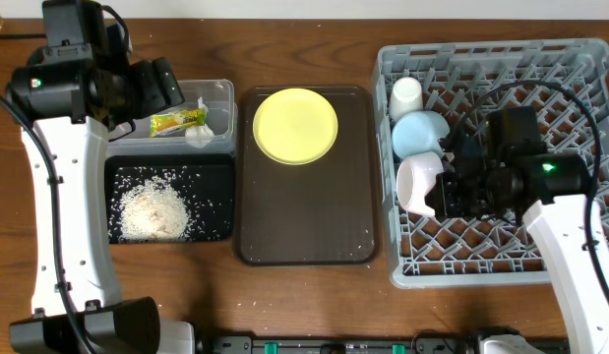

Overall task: Sort waste into correct bins and load items into the dishwasher rack
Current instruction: 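Lower the white bowl into the rack beside the blue bowl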

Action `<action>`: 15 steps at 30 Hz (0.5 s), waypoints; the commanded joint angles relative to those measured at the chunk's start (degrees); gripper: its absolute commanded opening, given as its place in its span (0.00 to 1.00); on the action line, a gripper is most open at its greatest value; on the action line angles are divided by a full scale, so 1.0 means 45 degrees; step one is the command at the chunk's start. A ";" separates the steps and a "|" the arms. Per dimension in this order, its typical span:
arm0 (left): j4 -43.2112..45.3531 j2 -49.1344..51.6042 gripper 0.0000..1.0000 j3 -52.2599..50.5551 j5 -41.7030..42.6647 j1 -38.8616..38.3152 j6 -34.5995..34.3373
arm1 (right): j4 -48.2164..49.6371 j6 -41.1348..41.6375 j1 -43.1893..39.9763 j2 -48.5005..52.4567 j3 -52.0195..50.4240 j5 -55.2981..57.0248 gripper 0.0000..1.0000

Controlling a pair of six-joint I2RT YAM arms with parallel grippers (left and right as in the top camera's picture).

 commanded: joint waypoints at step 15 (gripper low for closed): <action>-0.0039 -0.0019 0.93 0.0165 -0.0155 0.0053 -0.0160 | 0.2050 0.1316 0.0291 -0.0044 -0.0393 0.2550 0.03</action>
